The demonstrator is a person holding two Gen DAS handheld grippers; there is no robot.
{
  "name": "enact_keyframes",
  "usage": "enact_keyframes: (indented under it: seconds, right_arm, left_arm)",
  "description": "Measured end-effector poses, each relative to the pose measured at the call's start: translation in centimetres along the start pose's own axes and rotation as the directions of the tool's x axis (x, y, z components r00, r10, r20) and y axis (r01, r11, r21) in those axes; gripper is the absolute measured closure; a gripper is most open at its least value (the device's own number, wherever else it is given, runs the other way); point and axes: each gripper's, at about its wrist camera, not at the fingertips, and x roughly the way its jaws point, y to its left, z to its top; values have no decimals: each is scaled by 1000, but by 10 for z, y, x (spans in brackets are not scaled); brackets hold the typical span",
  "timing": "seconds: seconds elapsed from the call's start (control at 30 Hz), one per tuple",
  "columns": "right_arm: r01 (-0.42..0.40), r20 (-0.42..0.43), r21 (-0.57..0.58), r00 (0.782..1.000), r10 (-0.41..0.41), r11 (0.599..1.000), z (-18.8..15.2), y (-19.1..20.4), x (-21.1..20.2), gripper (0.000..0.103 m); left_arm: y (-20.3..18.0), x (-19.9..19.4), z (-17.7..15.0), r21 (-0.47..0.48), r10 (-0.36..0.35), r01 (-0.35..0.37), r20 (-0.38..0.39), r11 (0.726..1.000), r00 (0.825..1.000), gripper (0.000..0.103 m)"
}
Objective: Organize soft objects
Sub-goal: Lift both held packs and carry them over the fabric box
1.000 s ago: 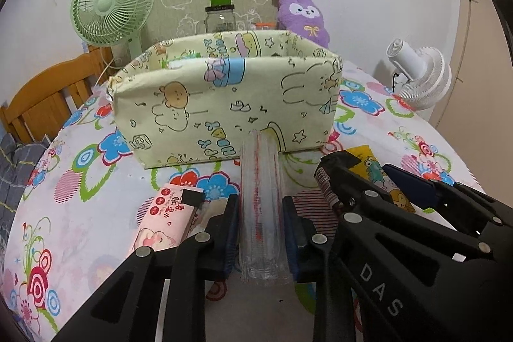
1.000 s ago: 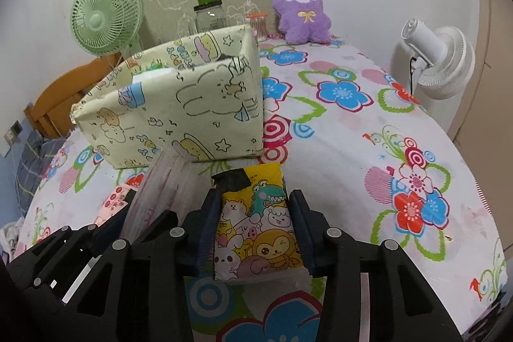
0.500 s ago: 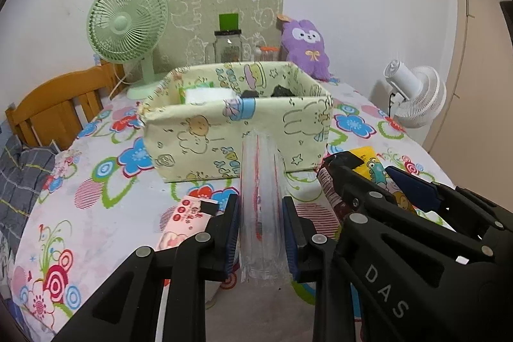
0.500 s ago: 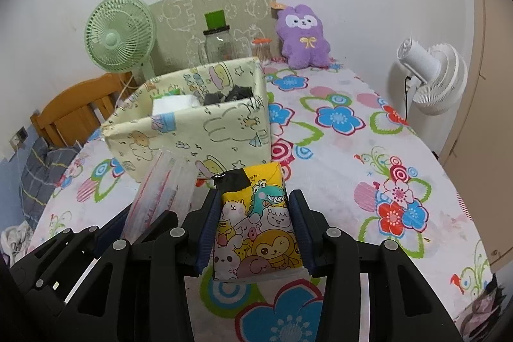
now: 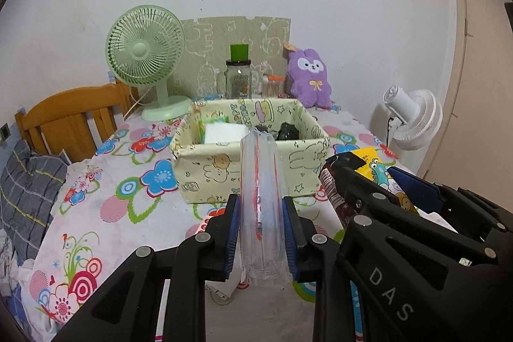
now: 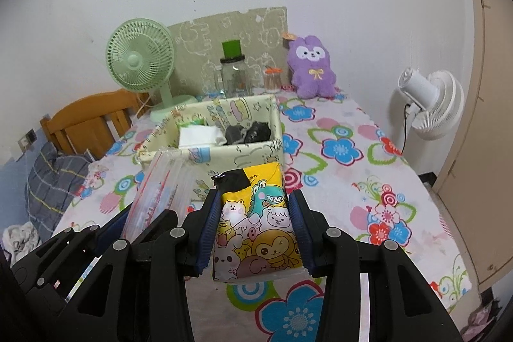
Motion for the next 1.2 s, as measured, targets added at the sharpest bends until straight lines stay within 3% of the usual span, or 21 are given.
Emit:
enact_keyframes:
  seconds: [0.67, 1.2]
  right_arm:
    - [-3, 56, -26, 998, 4, 1000, 31, 17, -27, 56]
    - [-17, 73, -45, 997, 20, 999, 64, 25, -4, 56]
  left_arm:
    - [10, -24, 27, -17, -1, 2, 61, 1000, 998, 78]
    - [23, -2, 57, -23, 14, -12, 79, 1000, 997, 78]
